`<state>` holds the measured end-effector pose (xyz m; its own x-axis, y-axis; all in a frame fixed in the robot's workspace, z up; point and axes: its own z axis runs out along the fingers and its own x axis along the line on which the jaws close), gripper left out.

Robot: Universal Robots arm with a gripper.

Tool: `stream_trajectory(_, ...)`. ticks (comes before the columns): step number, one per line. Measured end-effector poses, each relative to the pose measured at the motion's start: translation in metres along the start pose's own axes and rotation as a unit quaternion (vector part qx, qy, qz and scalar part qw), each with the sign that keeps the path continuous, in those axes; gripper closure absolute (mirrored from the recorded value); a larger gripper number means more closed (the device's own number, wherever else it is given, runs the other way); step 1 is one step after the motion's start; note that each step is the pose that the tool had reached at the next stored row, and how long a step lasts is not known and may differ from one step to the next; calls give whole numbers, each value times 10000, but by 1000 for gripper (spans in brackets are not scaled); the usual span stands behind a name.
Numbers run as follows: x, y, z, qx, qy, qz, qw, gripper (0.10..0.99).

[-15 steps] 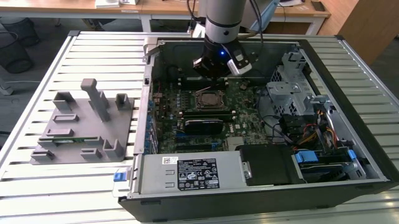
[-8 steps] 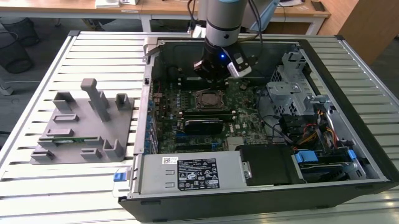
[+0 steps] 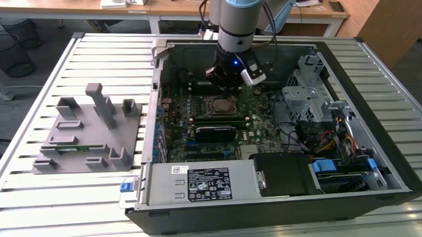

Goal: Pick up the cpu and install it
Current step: 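Install the first cpu locking lever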

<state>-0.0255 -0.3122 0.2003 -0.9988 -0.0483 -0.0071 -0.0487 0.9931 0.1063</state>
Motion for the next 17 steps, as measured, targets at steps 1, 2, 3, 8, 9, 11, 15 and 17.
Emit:
stream_trajectory(1,-1,-1,5,1,0,0,10000,980)
stream_trajectory(2,-2,-1,6,2,1,1,10000,980)
stream_trajectory(3,-2,-1,6,3,1,1,10000,980)
stream_trajectory(8,-4,0,3,43,2,0,10000,980)
stream_trajectory(9,-4,0,2,76,4,0,10000,980)
stream_trajectory(11,-4,1,2,173,8,-1,9999,980)
stream_trajectory(15,-7,26,14,352,17,-1,9994,980)
stream_trajectory(17,-10,43,22,412,20,-1,9991,980)
